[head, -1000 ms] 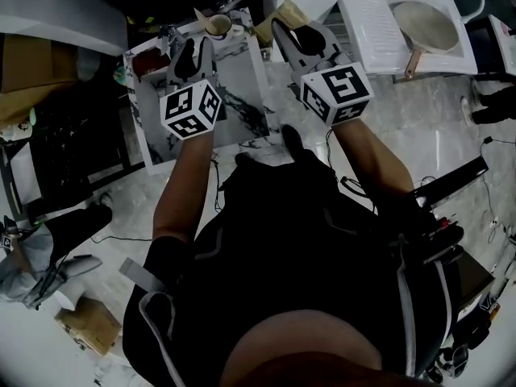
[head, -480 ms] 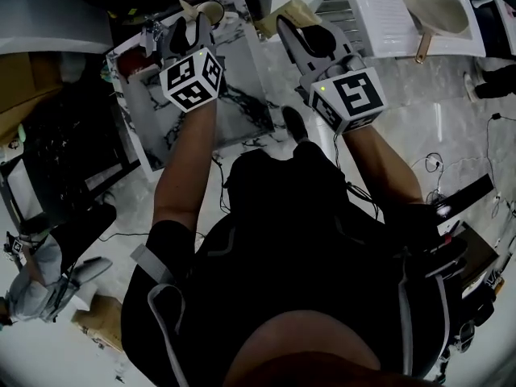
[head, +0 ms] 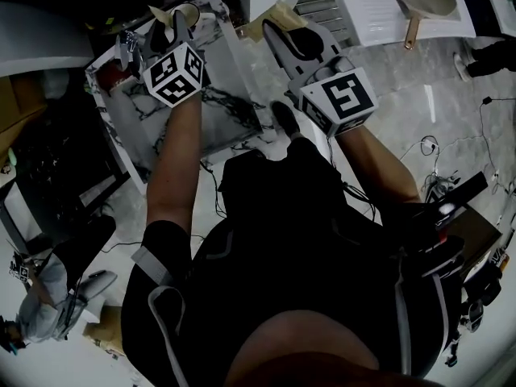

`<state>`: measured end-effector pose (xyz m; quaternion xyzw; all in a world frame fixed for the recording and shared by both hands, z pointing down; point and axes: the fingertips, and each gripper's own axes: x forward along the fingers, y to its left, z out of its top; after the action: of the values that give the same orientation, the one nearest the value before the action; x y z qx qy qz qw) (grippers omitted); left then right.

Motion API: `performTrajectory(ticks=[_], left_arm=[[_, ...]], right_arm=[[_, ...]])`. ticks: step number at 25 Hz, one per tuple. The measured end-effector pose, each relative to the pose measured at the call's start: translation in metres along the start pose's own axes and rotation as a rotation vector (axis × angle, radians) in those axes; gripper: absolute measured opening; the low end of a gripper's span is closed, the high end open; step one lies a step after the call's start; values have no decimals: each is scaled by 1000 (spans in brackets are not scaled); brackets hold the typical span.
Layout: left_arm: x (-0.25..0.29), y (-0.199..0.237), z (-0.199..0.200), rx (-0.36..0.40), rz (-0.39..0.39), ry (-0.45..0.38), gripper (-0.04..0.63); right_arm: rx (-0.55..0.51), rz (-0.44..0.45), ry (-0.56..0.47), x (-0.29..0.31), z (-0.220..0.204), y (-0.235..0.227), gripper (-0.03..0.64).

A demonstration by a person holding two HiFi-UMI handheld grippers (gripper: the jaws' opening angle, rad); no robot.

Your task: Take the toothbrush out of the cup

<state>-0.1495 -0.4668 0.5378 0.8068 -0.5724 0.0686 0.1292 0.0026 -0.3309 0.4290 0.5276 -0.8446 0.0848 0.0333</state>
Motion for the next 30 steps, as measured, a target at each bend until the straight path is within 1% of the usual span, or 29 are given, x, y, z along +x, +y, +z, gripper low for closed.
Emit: performTrajectory(ticks=[1, 3, 7, 10, 13, 18, 21, 23, 27, 30], left_arm=[[1, -1, -1, -4, -3, -1, 144], [5, -3, -5, -17, -13, -4, 92], [8, 0, -5, -16, 4, -19, 61], [6, 0, 0, -23, 14, -28, 40], [0, -4, 13, -28, 16, -53, 35], [-15, -8, 38, -11, 11, -96, 34], [-28, -7, 55, -32, 29, -108, 34], [-39, -7, 69, -39, 36, -131, 34], [-65, -14, 95, 6, 27, -179, 34], [-88, -12, 112, 4, 40, -211, 34]], right_arm=[[14, 2, 5, -1, -1, 0, 60], [41, 0, 10, -3, -3, -3, 60], [13, -25, 8, -8, -10, -9, 60], [22, -27, 18, -11, -8, -11, 60], [23, -20, 9, -14, -2, -14, 60], [13, -3, -26, -16, 12, -14, 60], [2, 3, -44, -16, 25, -14, 60], [-12, 17, -55, -17, 34, -12, 60], [-23, 41, -72, -18, 49, -6, 60], [-28, 58, -91, -15, 59, -3, 60]])
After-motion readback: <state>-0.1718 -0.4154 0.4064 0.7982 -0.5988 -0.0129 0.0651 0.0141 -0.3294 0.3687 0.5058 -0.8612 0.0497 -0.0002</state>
